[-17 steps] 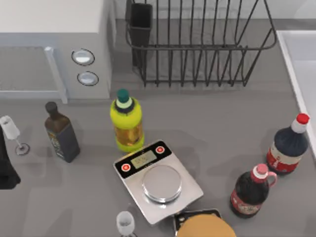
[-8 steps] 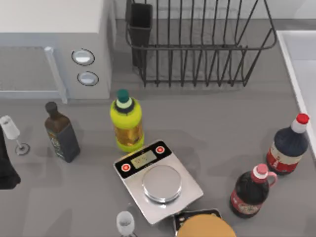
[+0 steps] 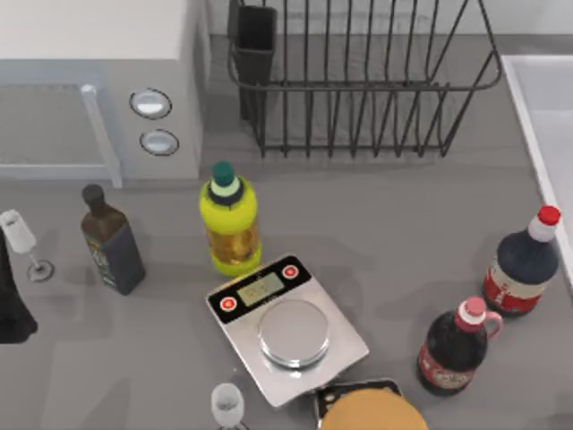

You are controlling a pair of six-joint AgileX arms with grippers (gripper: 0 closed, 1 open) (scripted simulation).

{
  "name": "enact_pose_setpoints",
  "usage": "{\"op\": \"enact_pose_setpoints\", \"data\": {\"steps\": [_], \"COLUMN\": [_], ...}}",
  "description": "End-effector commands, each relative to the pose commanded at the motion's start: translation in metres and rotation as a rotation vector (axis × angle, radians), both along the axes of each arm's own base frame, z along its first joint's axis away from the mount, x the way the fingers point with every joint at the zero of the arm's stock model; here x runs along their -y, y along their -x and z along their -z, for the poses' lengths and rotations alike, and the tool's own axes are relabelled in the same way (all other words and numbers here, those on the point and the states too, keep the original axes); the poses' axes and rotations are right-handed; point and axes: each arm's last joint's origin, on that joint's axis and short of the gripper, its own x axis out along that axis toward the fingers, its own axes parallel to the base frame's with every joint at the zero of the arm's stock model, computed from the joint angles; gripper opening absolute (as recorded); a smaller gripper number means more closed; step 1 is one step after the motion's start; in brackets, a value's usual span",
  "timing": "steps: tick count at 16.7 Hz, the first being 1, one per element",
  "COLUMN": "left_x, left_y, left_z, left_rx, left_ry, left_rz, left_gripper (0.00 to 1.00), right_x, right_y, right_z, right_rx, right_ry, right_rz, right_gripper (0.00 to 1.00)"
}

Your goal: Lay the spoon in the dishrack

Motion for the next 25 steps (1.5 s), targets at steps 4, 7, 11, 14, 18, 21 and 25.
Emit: {"op": "enact_pose_setpoints", "data": {"steps": [4, 7, 11, 14, 18, 21, 25], "left_x": [0.0, 0.0, 0.0, 0.0, 0.0, 0.0, 0.0], "left_y": [0.0, 0.0, 0.0, 0.0, 0.0, 0.0, 0.0], "left_z": [0.0, 0.0, 0.0, 0.0, 0.0, 0.0, 0.0], "left_rx": [0.0, 0.0, 0.0, 0.0, 0.0, 0.0, 0.0], "left_ry": [0.0, 0.0, 0.0, 0.0, 0.0, 0.0, 0.0], "left_rz": [0.0, 0.0, 0.0, 0.0, 0.0, 0.0, 0.0], "left_gripper": [1.0, 1.0, 1.0, 1.0, 1.0, 1.0, 1.0], "right_x": [-0.003, -0.01, -0.015, -0.015, -0.023, -0.048, -0.124], "right_y": [0.005, 0.013, 0.02, 0.019, 0.005, -0.027, -0.076], "right_z": [-0.064, -0.108, -0.13, -0.129, -0.134, -0.144, -0.158], "right_rx": [-0.041, -0.03, -0.011, -0.014, 0.027, 0.143, 0.4], "right_ry": [-0.03, -0.021, -0.007, -0.01, 0.078, 0.253, 0.477], "right_rz": [0.004, 0.006, 0.007, 0.007, -0.028, -0.106, -0.228], "right_gripper": [0.0, 0.0, 0.0, 0.0, 0.0, 0.0, 0.0]}}
